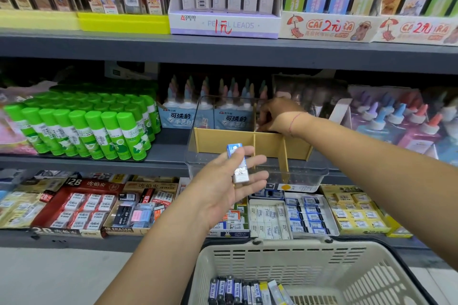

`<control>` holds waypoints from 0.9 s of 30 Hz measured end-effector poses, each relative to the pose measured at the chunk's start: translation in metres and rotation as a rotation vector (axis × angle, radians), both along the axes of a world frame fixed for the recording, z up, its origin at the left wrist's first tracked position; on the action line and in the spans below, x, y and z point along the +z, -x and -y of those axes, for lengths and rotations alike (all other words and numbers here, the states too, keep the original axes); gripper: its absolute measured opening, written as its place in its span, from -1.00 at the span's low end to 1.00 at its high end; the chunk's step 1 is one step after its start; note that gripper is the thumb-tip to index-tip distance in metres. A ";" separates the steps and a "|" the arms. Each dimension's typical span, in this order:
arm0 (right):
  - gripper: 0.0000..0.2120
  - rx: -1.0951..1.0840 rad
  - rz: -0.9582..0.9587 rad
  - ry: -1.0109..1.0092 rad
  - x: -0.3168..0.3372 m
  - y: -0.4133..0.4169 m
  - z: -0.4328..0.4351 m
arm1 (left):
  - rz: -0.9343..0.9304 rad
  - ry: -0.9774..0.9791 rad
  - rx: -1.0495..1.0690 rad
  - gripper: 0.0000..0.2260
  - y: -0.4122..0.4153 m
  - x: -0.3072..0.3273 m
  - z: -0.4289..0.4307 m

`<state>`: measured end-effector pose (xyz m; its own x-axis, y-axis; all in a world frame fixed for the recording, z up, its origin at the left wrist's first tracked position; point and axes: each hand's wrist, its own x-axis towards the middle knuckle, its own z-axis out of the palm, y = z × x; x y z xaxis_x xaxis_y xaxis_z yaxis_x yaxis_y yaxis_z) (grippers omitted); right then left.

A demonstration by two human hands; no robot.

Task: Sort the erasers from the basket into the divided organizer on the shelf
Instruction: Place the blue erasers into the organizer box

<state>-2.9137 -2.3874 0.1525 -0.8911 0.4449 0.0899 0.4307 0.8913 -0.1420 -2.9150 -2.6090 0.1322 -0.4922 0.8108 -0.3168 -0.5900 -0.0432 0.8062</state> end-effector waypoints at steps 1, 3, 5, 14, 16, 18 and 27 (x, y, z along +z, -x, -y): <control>-0.86 0.008 0.000 -0.003 0.001 0.000 -0.002 | 0.018 -0.005 0.003 -0.73 -0.001 0.001 0.000; -0.81 0.002 -0.021 0.009 0.005 -0.002 -0.004 | 0.065 -0.028 0.016 -0.73 -0.002 0.002 0.000; -0.78 -0.006 -0.147 0.036 0.012 -0.011 0.006 | 0.080 -0.067 0.036 -0.77 -0.001 0.004 -0.001; -0.69 0.027 -0.377 1.299 0.006 -0.076 0.118 | -0.239 -0.093 0.232 -0.75 -0.006 0.001 -0.006; -0.91 0.031 -0.439 1.419 0.002 -0.077 0.119 | -0.272 -0.069 0.239 -0.76 -0.007 0.001 -0.005; -0.98 0.009 -0.493 1.445 0.004 -0.076 0.111 | -0.506 0.053 0.289 -0.80 -0.005 -0.004 -0.004; -0.83 -0.059 -0.194 0.183 0.048 -0.053 0.010 | -1.578 0.684 0.048 -0.69 0.010 -0.035 0.001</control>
